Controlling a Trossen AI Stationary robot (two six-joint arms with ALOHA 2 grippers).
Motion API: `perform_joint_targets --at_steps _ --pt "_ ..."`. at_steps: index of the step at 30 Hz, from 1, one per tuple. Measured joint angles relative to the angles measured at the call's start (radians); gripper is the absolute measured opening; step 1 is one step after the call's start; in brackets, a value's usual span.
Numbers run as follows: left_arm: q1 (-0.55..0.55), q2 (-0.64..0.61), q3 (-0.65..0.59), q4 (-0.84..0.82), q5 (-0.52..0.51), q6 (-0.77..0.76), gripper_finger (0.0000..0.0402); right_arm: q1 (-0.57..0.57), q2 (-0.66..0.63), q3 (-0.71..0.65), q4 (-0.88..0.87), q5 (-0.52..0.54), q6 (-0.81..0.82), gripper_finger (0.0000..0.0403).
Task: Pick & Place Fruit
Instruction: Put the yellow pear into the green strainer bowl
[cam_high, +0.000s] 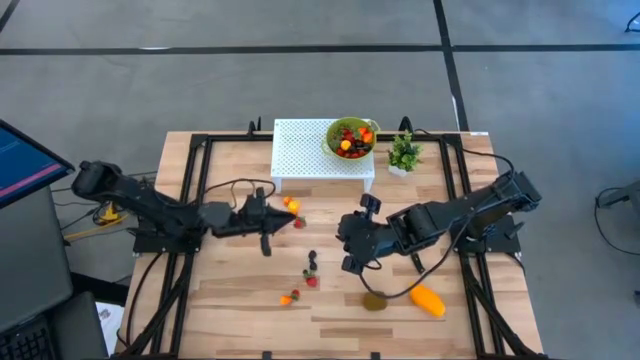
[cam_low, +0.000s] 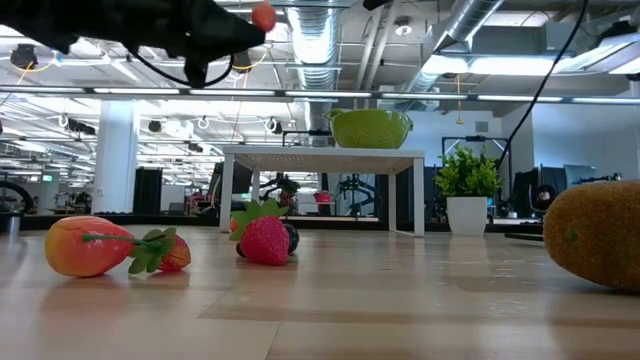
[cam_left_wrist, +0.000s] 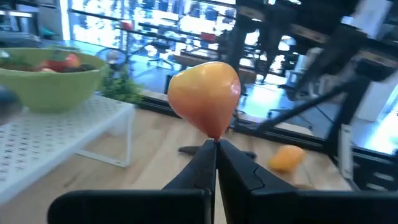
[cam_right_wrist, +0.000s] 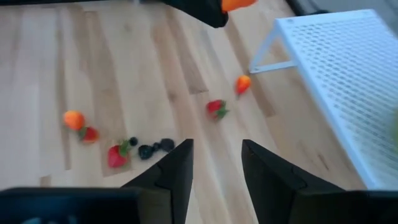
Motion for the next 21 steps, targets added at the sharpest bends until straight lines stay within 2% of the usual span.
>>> perform_joint_targets --at_steps 5,12,15,21 --pt "0.063 0.101 0.099 0.010 0.107 0.030 0.0001 0.030 0.000 0.000 -0.053 0.124 0.074 0.0119" --pt "0.110 0.266 0.264 0.004 0.182 0.187 0.0001 0.032 0.000 0.000 -0.171 0.150 0.136 0.0115" --pt "0.148 0.287 0.304 0.005 0.183 0.208 0.0001 0.037 -0.001 -0.011 -0.238 0.153 0.188 0.0115" --pt "0.247 0.292 0.340 -0.003 0.274 0.208 0.0001 0.060 -0.013 -0.071 -0.276 0.223 0.259 0.0115"
